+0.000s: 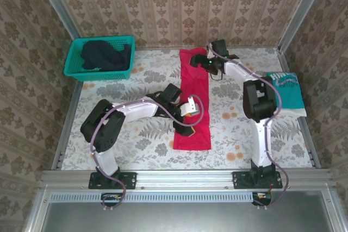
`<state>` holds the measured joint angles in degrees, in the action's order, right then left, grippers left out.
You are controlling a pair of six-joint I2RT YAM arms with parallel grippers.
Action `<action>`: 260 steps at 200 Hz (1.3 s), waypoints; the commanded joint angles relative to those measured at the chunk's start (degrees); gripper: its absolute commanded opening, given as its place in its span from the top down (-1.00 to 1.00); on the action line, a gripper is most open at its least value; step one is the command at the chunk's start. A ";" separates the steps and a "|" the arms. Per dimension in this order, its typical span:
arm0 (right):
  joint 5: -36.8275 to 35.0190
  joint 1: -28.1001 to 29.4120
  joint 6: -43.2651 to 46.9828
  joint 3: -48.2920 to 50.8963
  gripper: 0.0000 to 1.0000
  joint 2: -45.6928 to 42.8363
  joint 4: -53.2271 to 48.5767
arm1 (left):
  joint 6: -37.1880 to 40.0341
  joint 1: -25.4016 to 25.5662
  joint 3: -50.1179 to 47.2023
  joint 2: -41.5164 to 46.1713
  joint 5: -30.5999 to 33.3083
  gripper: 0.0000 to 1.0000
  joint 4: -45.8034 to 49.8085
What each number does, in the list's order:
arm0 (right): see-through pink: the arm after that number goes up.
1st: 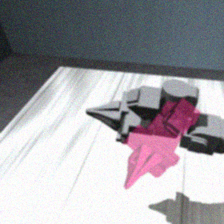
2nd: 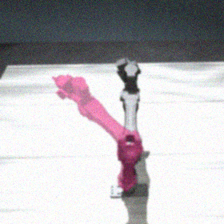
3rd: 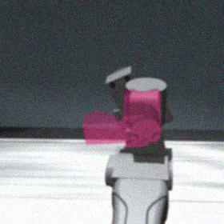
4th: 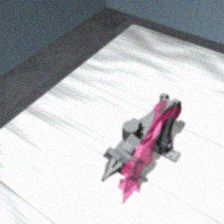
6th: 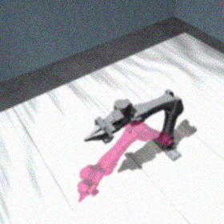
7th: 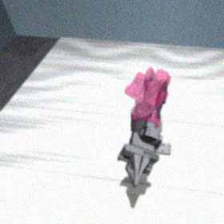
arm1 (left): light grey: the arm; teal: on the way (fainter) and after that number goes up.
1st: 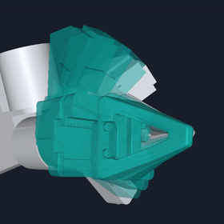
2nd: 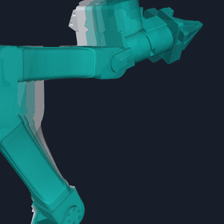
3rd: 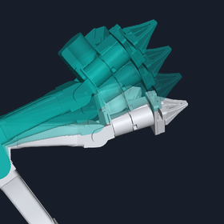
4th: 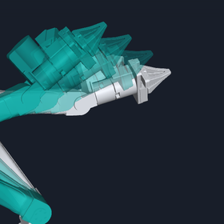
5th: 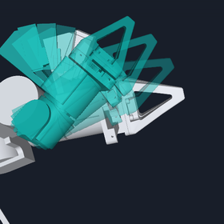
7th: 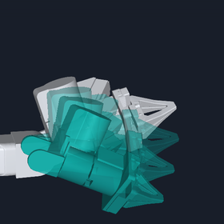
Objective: Fold and stack the t-shirts
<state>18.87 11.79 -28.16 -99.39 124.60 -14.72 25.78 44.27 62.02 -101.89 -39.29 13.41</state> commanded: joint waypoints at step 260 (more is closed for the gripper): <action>-13.90 41.21 58.62 55.01 -0.39 -39.06 -11.21 | 6.70 -14.56 -28.94 55.60 0.12 -0.99 11.57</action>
<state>8.16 52.77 28.01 -42.81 82.15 -23.22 30.13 30.26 34.96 -46.65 -37.71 24.45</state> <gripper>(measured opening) 0.734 0.997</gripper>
